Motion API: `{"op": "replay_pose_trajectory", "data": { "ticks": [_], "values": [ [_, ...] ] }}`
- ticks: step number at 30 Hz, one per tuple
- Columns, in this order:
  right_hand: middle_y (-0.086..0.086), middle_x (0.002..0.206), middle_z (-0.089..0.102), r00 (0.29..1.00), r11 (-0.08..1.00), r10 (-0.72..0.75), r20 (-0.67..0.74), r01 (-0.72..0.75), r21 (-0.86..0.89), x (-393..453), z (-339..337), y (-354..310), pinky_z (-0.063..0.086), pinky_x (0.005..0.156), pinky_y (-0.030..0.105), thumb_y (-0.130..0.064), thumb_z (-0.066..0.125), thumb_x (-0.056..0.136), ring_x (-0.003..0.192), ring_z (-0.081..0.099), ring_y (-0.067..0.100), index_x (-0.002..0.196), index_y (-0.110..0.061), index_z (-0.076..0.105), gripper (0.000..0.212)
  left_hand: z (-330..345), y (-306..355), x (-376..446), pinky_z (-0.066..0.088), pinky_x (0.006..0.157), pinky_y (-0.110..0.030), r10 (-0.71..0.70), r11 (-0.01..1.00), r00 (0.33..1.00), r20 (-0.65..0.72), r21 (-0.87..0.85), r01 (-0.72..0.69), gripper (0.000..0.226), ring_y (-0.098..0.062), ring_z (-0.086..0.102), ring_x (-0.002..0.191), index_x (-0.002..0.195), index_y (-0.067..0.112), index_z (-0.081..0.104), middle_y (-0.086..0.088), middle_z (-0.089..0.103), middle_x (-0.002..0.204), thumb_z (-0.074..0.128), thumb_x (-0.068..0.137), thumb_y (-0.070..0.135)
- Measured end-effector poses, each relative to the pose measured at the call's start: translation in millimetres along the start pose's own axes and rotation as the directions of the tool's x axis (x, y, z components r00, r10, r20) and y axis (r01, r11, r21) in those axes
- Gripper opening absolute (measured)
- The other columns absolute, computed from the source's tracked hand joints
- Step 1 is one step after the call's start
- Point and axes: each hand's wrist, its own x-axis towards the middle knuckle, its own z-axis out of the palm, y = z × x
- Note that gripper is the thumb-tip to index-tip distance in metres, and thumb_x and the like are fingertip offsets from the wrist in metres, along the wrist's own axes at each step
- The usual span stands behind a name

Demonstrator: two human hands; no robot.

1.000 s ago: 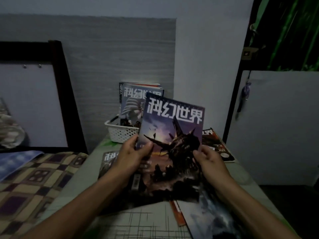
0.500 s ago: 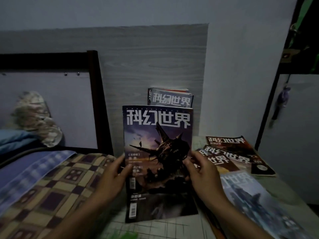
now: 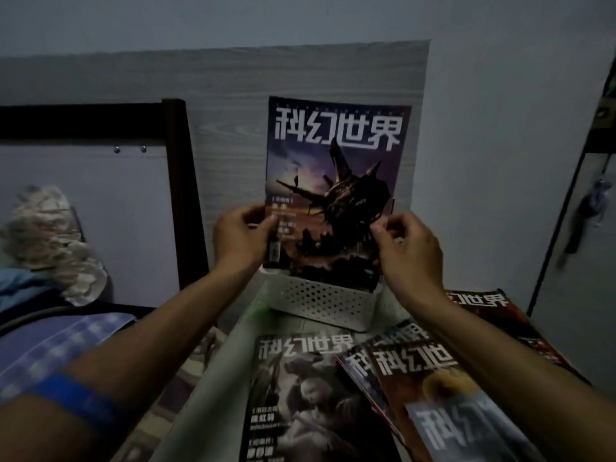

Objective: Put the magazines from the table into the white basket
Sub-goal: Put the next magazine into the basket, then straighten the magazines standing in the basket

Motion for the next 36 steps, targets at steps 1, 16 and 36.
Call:
{"op": "replay_pose_trajectory", "data": {
  "ticks": [1,16,36],
  "values": [
    [-0.018,0.079,0.059,1.0,1.0,0.002,0.009,-0.002,-0.017,8,6,6,0.049,0.063,0.031,-0.032,0.059,0.095,0.074,0.065,0.014,0.092,-0.022,0.061,0.011,10,-3,13,0.056,0.083,-0.032,-0.005,0.999,1.0,-0.003,0.034,0.005,0.019,-0.015,0.069,0.086,0.105,0.011,0.075,0.001,0.072,0.092,0.071,0.087,0.015],
    [-0.001,0.077,0.068,0.97,0.952,0.223,0.096,-0.195,-0.235,12,47,99,0.041,0.065,0.026,-0.028,0.07,0.088,0.072,0.061,0.016,0.08,-0.014,0.072,0.016,86,-110,4,0.043,0.071,-0.028,-0.082,0.924,0.996,0.044,0.377,0.06,0.017,-0.015,0.065,0.084,0.101,0.025,0.075,0.001,0.076,0.096,0.07,0.087,0.034],
    [0.0,0.096,0.067,0.946,0.945,0.029,0.322,0.08,-0.318,-21,38,76,0.052,0.073,0.033,-0.037,0.066,0.088,0.088,0.062,0.017,0.092,-0.018,0.068,0.019,73,-116,-77,0.015,0.119,-0.049,0.055,0.874,0.91,0.411,0.421,-0.243,0.06,-0.023,-0.003,0.151,0.149,0.026,0.024,-0.001,0.019,0.161,0.038,0.097,0.051]
  ]
}}
